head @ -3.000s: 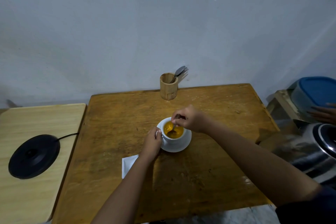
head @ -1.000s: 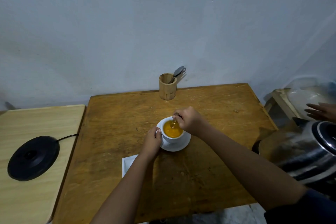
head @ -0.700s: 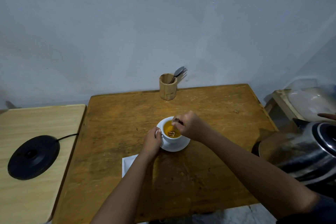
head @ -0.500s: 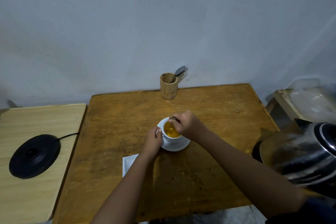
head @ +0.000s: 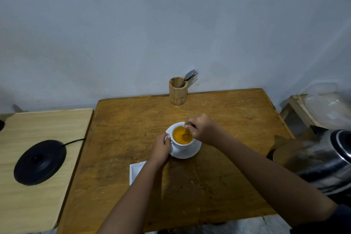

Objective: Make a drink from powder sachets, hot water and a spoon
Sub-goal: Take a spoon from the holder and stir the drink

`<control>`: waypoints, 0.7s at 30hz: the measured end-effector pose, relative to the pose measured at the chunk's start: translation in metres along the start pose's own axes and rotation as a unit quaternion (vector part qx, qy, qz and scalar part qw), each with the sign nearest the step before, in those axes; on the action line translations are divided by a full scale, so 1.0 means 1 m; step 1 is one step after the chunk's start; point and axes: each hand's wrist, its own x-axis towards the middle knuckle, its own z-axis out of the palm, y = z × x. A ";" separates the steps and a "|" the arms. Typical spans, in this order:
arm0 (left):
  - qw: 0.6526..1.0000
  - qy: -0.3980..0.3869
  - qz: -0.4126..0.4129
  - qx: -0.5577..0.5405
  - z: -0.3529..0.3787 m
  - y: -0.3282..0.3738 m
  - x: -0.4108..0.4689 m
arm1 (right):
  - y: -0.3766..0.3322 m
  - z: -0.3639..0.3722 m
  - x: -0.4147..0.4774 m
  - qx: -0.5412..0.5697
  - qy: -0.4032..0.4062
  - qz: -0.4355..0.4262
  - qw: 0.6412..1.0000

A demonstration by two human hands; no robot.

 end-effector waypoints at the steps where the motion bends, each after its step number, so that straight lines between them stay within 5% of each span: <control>1: 1.000 -0.001 0.001 -0.001 0.000 0.000 0.000 | 0.000 0.002 -0.001 0.002 0.002 -0.008 1.000; 15: 1.000 -0.002 -0.002 0.017 -0.001 0.001 0.000 | 0.001 0.002 0.009 0.011 -0.031 0.072 0.997; 21: 1.000 0.001 -0.005 0.020 0.000 0.001 0.002 | -0.004 0.003 -0.004 0.004 -0.008 0.015 1.000</control>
